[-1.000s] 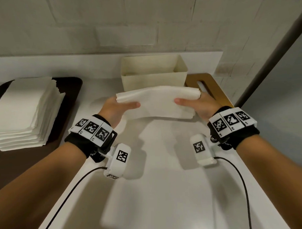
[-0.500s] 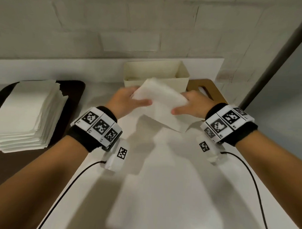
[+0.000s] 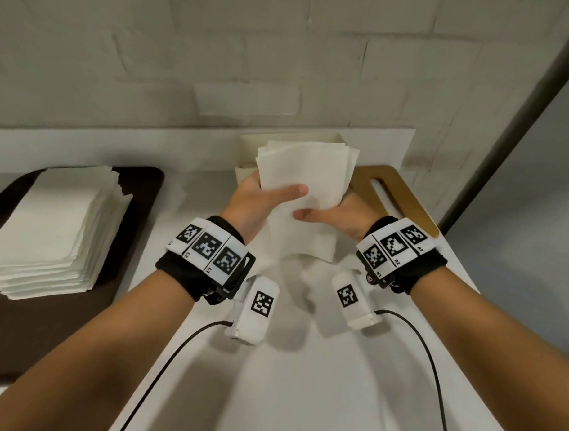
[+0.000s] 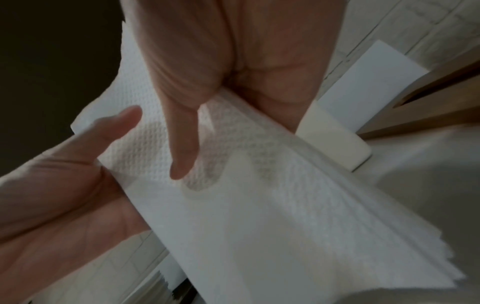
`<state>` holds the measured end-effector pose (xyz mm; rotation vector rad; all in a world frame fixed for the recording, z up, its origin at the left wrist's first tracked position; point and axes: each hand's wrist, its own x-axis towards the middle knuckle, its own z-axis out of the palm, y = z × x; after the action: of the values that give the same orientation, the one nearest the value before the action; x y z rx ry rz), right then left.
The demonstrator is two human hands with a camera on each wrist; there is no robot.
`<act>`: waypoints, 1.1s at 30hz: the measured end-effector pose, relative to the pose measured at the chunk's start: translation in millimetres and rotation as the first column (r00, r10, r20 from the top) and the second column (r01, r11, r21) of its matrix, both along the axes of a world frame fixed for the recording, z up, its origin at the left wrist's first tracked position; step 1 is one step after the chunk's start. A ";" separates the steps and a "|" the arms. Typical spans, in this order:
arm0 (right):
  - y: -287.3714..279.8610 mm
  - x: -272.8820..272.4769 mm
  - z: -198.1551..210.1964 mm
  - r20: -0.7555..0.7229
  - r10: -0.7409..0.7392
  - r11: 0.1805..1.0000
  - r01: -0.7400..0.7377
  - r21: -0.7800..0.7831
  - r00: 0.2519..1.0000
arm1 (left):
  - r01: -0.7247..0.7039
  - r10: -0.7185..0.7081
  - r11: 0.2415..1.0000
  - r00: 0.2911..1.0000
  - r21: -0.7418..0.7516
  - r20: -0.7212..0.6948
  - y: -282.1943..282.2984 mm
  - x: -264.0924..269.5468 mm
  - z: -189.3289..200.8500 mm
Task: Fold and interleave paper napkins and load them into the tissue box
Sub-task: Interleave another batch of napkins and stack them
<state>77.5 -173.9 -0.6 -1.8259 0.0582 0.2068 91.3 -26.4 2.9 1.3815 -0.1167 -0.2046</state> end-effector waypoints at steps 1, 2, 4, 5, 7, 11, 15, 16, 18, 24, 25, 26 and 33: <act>-2.1 -0.9 0.2 -0.007 0.001 1.000 -0.001 0.001 1.000 | 0.000 0.000 1.000 1.000 -0.003 0.003 0.7 0.3 -0.9; -4.6 -1.8 0.0 -0.009 0.005 1.000 -0.005 0.003 1.000 | 0.004 -0.004 1.000 1.000 -0.004 0.008 1.8 0.6 -2.2; -8.8 -3.9 -1.1 -0.007 0.026 1.000 -0.026 -0.005 1.000 | 0.010 -0.010 1.000 1.000 -0.011 0.009 3.7 1.0 -5.5; -10.8 -5.1 -2.2 -0.012 0.039 0.999 -0.039 -0.011 0.999 | 0.011 -0.011 1.000 1.000 -0.016 0.006 4.0 0.5 -6.5; -10.0 -7.7 0.0 -0.025 0.053 0.999 -0.053 -0.002 0.998 | 0.013 -0.013 1.000 1.000 -0.024 0.017 1.5 -0.9 -6.1; -3.5 -3.9 11.4 0.039 0.022 1.000 -0.022 0.004 0.999 | -0.021 0.026 0.997 0.998 -0.072 0.066 -6.5 0.0 7.0; -8.0 -0.1 16.5 0.064 0.005 1.000 -0.005 0.007 0.998 | -0.018 0.030 0.992 0.995 -0.126 0.092 -2.0 5.0 9.9; -10.4 0.1 14.0 0.052 0.006 1.000 -0.006 0.002 0.999 | -0.016 0.026 0.994 0.996 -0.111 0.088 -0.5 5.5 7.2; -13.2 -1.2 8.2 0.017 0.023 1.000 -0.022 -0.019 1.000 | -0.007 0.013 0.997 0.997 -0.078 0.080 -0.1 4.6 2.8; -6.7 1.2 14.4 0.070 -0.024 1.000 0.025 -0.002 0.997 | 0.010 0.004 0.990 0.995 -0.142 0.102 -8.1 -0.3 10.7; -6.8 1.1 17.4 0.090 -0.033 0.999 0.030 0.026 0.995 | 0.014 0.003 0.987 0.994 -0.157 0.111 -8.5 -0.3 12.5; -7.8 1.5 18.1 0.102 -0.034 0.998 0.029 0.051 0.994 | 0.020 0.000 0.985 0.993 -0.169 0.117 -8.2 -0.4 13.2; -20.3 -2.6 9.2 0.079 -0.065 0.998 0.062 0.030 0.995 | 0.052 -0.055 0.997 0.998 0.064 0.039 7.6 4.5 -20.2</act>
<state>74.9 -194.1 8.7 -1.8004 0.0567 0.0887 95.8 -18.8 -17.3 1.4471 -0.1831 -0.2264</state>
